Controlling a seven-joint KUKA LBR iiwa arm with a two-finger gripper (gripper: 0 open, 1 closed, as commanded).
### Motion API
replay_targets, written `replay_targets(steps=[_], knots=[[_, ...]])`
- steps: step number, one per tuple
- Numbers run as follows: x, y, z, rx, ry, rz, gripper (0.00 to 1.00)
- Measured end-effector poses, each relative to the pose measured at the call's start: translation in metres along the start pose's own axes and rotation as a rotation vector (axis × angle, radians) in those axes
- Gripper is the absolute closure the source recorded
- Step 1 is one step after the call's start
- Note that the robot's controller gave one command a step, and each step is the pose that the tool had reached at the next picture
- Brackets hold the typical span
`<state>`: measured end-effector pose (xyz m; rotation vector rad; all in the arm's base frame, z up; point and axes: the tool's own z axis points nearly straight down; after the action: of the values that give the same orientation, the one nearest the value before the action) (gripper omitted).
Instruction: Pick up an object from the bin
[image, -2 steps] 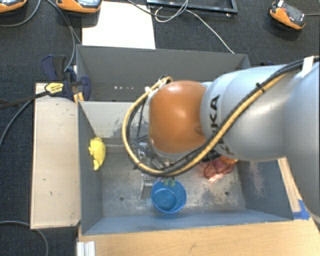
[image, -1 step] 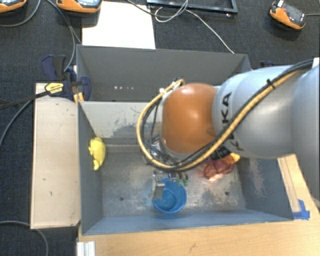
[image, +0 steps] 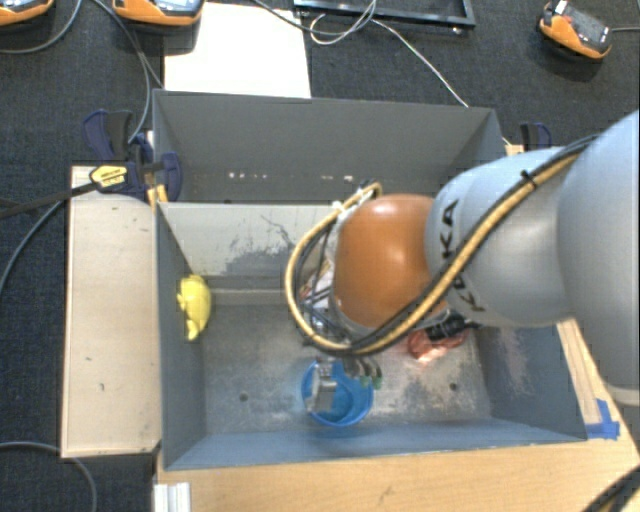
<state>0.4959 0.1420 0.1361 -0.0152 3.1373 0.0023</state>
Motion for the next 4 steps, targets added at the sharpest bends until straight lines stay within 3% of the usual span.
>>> replay_targets(steps=[1,2,4], knots=[[0.013,-0.032,0.033,-0.002,0.001,-0.027,0.0],[0.004,-0.047,0.062,-0.001,-0.005,-0.003,1.0],[0.0,-0.057,0.064,-0.003,-0.007,0.007,1.0]])
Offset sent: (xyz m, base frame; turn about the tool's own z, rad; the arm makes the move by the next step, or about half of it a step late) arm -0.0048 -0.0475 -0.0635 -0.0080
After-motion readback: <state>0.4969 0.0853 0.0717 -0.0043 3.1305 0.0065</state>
